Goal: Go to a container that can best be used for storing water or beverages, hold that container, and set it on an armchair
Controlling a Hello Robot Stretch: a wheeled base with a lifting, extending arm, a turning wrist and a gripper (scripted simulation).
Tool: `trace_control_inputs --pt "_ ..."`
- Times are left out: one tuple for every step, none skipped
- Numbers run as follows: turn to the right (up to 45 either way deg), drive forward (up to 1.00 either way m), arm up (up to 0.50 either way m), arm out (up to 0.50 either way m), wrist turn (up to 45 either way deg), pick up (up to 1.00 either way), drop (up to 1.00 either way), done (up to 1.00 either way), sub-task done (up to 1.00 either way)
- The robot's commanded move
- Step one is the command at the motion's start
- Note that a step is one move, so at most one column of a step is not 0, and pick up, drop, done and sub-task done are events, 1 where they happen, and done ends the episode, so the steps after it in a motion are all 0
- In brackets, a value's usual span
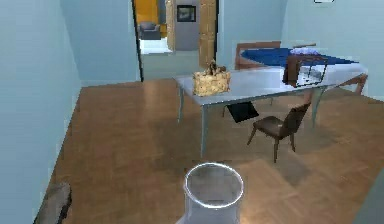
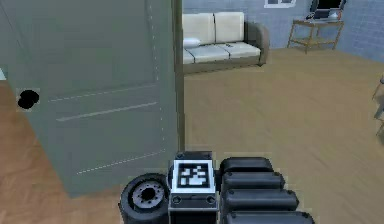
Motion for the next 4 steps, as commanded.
trace_control_inputs --pt "0.0 0.15 0.0 0.0 0.0 0.0 0.0 0.0 0.0" --pt "-18.0 0.0 0.0 0.0 0.0 0.0 0.0 0.0 0.0" --pt "0.0 1.0 0.0 0.0 0.0 0.0 0.0 0.0 0.0" --pt "0.0 1.0 0.0 0.0 0.0 0.0 0.0 0.0 0.0"
